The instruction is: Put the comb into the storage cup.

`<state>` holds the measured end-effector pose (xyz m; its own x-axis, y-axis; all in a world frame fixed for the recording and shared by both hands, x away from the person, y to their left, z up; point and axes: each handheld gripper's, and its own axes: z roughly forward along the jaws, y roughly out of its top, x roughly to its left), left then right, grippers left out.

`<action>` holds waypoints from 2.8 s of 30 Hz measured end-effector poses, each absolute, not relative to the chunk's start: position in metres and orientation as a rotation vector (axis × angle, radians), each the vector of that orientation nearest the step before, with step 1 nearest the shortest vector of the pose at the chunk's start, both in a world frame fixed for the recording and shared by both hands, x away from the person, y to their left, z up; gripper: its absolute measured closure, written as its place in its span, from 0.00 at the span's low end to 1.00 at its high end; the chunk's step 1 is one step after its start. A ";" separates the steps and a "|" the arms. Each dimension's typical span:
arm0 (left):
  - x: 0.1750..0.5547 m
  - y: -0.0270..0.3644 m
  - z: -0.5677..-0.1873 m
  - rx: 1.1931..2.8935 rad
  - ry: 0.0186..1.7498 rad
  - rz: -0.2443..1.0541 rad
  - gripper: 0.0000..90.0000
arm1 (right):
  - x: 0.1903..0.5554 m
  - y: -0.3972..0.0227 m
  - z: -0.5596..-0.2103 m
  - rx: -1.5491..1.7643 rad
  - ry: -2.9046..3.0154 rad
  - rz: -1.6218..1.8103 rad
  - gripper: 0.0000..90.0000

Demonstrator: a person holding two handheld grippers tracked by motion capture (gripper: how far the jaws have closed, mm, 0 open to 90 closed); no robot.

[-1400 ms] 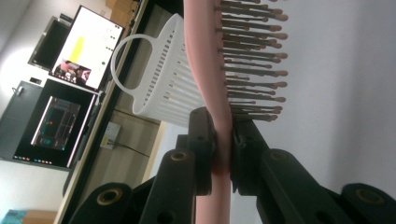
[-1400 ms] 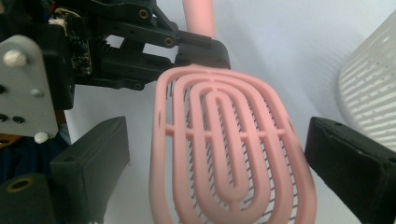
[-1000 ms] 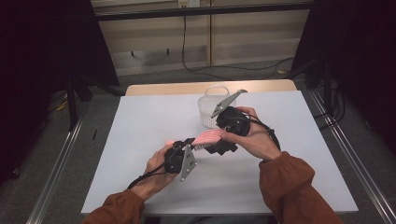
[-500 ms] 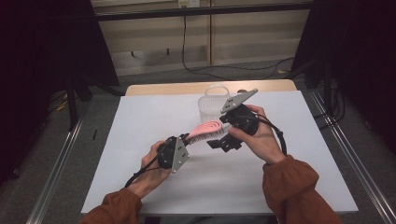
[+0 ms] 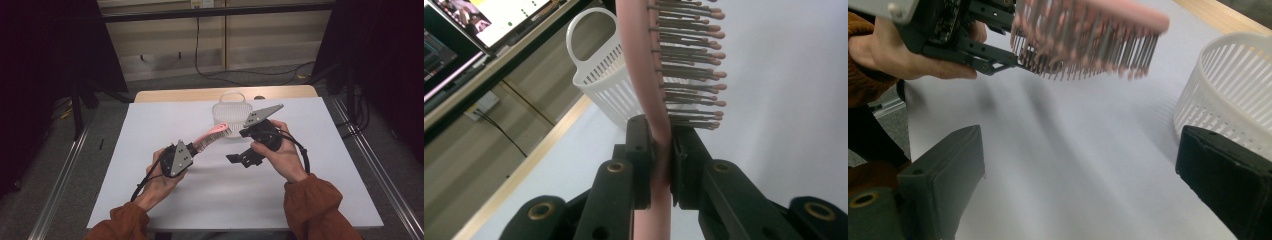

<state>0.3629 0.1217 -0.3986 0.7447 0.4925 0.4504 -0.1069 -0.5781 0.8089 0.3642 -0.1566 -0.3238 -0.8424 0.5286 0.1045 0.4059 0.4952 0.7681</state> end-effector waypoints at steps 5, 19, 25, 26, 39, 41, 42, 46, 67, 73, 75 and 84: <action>0.366 0.128 -0.396 2.020 0.328 0.795 0.90 | 0.361 -0.158 -0.328 0.787 2.560 1.279 0.06; 0.373 0.139 -0.390 1.917 0.415 0.612 0.90 | 0.359 -0.162 -0.346 0.870 2.455 1.381 0.05; 0.374 0.142 -0.388 1.860 0.449 0.511 0.90 | 0.356 -0.161 -0.350 0.885 2.448 1.376 0.05; 0.374 0.142 -0.388 1.853 0.452 0.502 0.90 | 0.356 -0.162 -0.351 0.879 2.444 1.392 0.05; 0.376 0.144 -0.385 1.773 0.469 0.409 0.90 | 0.360 -0.160 -0.359 0.862 2.347 1.506 0.06; 0.376 0.145 -0.385 1.769 0.469 0.401 0.90 | 0.360 -0.160 -0.359 0.858 2.319 1.511 0.05; 0.376 0.145 -0.385 1.764 0.470 0.390 0.90 | 0.360 -0.160 -0.359 0.854 2.308 1.521 0.05; 0.377 0.144 -0.386 1.743 0.470 0.368 0.90 | 0.359 -0.160 -0.358 0.818 2.304 1.581 0.04; 0.374 0.134 -0.391 1.695 0.409 0.236 0.90 | 0.360 -0.153 -0.346 0.728 2.160 1.767 0.02; 0.368 0.130 -0.389 1.707 0.389 0.213 0.90 | 0.365 -0.142 -0.335 0.642 2.166 1.820 0.02; 0.367 0.129 -0.389 1.702 0.386 0.206 0.90 | 0.366 -0.141 -0.331 0.612 2.169 1.831 0.03; 0.366 0.126 -0.391 1.717 0.362 0.174 0.90 | 0.367 -0.142 -0.325 0.552 2.105 1.923 0.01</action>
<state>0.3657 0.1262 -0.3909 0.9382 0.3350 -0.0867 0.1410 -0.1411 0.9799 0.3667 -0.1421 -0.3250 -0.9009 0.4270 0.0778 0.1160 0.0641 0.9912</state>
